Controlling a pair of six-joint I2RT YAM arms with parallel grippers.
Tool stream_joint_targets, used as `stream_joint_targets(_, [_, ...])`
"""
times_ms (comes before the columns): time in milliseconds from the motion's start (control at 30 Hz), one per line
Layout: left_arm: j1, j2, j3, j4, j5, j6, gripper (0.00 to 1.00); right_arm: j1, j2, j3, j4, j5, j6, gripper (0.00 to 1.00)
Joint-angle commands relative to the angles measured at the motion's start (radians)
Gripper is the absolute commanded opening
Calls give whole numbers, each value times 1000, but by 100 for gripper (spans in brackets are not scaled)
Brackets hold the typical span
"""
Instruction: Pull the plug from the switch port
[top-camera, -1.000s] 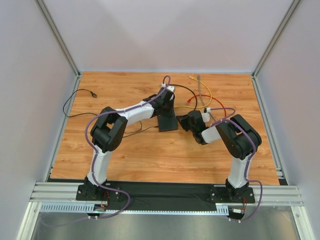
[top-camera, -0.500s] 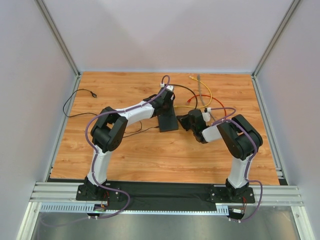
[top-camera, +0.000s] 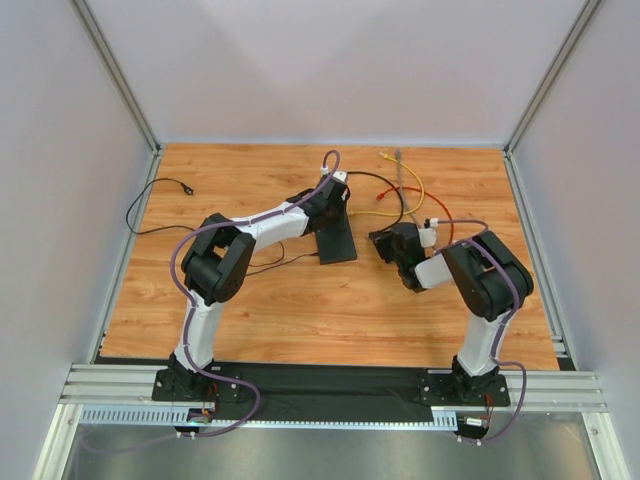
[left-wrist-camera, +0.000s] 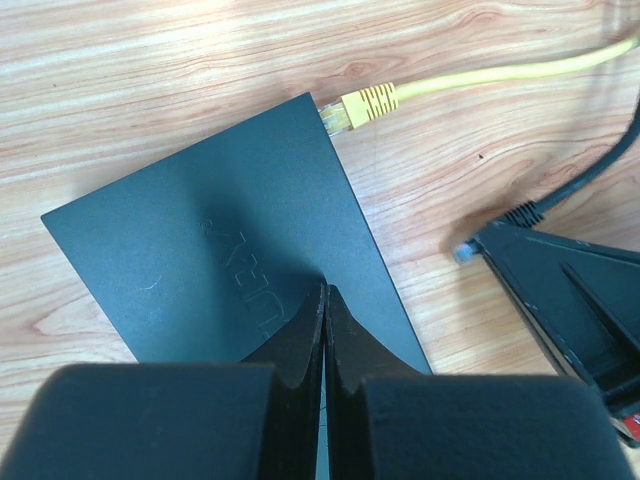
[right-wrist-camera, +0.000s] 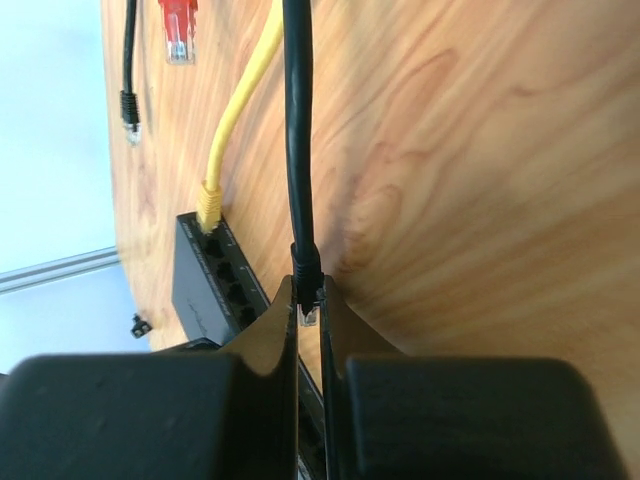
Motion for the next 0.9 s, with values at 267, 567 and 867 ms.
stream_joint_targets(267, [10,53,-58,-142,-2,32,0,-85,-357,-86,-369,226,-196,0])
stream_joint_targets(567, [24,23,-84,-115,19,37,0,-238,-497,-85,-603,235,-259,0])
stream_joint_targets(867, [26,-11,-113,-87,33,42,0,-306,-549,-111,-698,264,-297,14])
